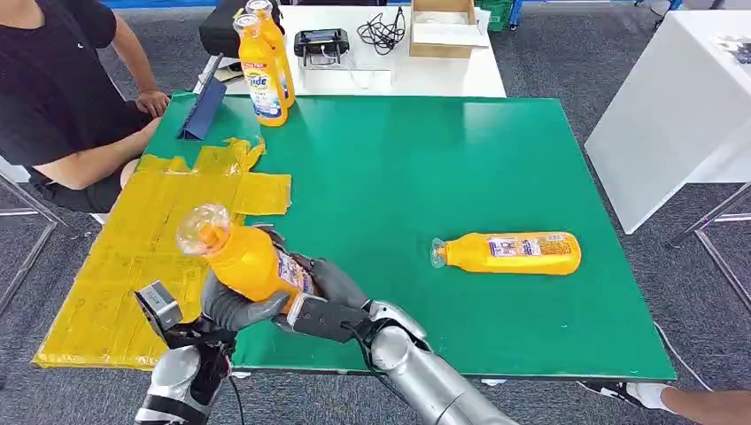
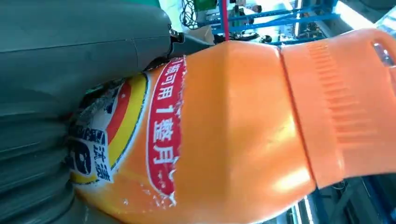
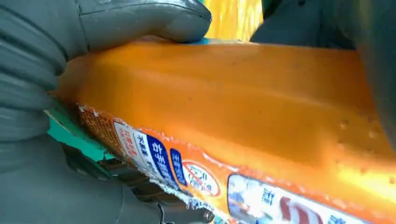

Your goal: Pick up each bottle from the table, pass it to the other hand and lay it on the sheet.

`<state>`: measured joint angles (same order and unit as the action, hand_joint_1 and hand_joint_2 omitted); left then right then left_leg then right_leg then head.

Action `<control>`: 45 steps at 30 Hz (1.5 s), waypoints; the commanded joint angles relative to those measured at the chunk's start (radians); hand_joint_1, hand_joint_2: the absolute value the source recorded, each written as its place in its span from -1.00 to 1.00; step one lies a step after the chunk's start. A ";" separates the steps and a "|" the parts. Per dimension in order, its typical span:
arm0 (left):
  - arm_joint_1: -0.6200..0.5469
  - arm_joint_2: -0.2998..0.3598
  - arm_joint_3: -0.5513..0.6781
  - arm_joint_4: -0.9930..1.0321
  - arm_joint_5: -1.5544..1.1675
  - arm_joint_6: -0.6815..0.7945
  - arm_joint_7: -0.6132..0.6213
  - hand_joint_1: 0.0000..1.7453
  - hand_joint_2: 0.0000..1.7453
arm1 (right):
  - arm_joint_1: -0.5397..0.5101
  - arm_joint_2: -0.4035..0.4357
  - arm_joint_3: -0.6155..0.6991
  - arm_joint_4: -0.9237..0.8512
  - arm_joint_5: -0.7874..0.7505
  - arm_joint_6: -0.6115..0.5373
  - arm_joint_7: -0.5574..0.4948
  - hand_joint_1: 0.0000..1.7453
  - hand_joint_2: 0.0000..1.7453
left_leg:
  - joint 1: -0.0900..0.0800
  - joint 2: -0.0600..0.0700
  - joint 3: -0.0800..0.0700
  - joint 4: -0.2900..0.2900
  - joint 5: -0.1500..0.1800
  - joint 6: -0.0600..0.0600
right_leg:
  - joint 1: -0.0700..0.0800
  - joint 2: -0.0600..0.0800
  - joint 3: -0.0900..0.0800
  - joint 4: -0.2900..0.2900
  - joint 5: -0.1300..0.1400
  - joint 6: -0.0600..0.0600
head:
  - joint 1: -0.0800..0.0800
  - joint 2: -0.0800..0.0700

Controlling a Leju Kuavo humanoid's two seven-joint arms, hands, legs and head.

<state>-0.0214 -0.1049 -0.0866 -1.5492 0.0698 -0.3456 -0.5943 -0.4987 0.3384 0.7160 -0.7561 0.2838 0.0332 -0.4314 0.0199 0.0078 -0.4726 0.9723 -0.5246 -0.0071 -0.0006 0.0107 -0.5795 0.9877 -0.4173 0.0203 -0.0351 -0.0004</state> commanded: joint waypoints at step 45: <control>-0.075 0.162 0.164 0.466 -1.495 0.988 0.415 1.00 1.00 | -0.291 -0.529 -0.152 -0.101 0.308 0.119 0.160 -1.00 1.00 | -0.004 -0.003 0.001 -0.002 0.001 0.001 | -0.004 -0.003 0.002 -0.001 0.001 0.000 | 0.000 0.000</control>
<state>0.0370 -0.0493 0.0175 -1.5418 -1.3369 0.6191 -0.2836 -0.6031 -0.0457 0.4574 -0.9835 0.6184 0.0533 -0.2850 0.0174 0.0067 -0.4729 0.9726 -0.5247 -0.0066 -0.0031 0.0092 -0.5794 0.9873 -0.4169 0.0206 -0.0355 -0.0004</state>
